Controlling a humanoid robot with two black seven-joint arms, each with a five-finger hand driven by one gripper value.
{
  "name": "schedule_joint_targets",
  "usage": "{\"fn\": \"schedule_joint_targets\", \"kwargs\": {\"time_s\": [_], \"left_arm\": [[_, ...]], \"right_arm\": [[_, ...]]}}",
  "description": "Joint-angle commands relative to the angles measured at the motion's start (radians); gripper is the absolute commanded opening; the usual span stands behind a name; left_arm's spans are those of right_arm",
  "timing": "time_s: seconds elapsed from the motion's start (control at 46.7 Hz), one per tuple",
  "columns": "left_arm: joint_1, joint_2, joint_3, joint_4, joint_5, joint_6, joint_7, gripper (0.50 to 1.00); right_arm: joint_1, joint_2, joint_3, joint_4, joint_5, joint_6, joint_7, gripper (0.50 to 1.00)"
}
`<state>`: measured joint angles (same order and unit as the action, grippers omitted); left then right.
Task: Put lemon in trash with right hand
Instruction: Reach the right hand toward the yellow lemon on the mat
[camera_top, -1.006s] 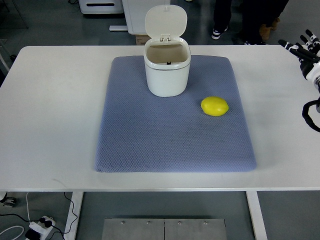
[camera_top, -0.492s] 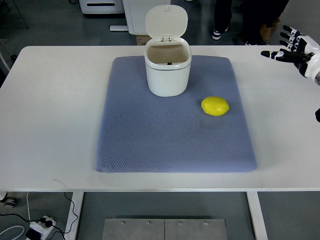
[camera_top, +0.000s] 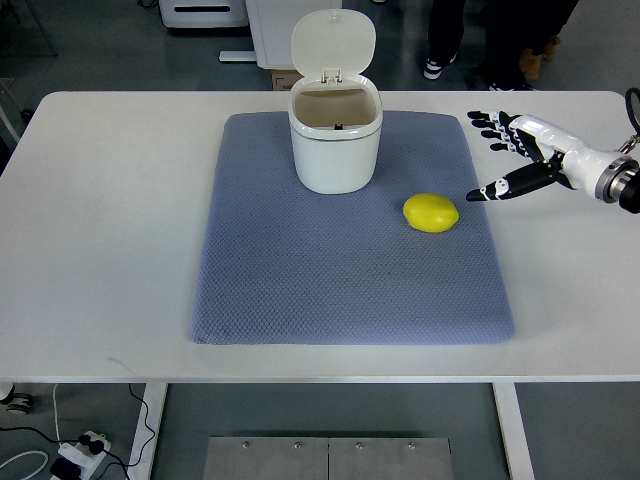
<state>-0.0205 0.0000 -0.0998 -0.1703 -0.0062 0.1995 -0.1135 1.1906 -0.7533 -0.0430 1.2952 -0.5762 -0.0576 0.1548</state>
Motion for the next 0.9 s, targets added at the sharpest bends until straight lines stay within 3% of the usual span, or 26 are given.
{"fn": "schedule_joint_targets", "kwargs": {"time_s": [0.0, 0.278, 0.471, 0.685, 0.877], "left_arm": [[0.001, 0.0, 0.0, 0.0, 0.0, 0.0, 0.0, 1.0], [0.001, 0.0, 0.0, 0.0, 0.0, 0.0, 0.0, 1.0], [0.001, 0.0, 0.0, 0.0, 0.0, 0.0, 0.0, 1.0], [0.001, 0.0, 0.0, 0.0, 0.0, 0.0, 0.0, 1.0], [-0.001, 0.0, 0.0, 0.0, 0.0, 0.0, 0.0, 1.0]], "right_arm": [[0.075, 0.02, -0.078, 0.003, 0.001, -0.011, -0.006, 1.0], [0.221, 0.156, -0.244, 0.001, 0.015, -0.105, -0.052, 0.998], [0.224, 0.224, -0.277, 0.0, 0.013, -0.117, -0.067, 0.993], [0.224, 0.293, -0.391, -0.02, 0.009, -0.192, -0.078, 0.987], [0.224, 0.298, -0.429, -0.031, 0.004, -0.225, -0.077, 0.968]]}}
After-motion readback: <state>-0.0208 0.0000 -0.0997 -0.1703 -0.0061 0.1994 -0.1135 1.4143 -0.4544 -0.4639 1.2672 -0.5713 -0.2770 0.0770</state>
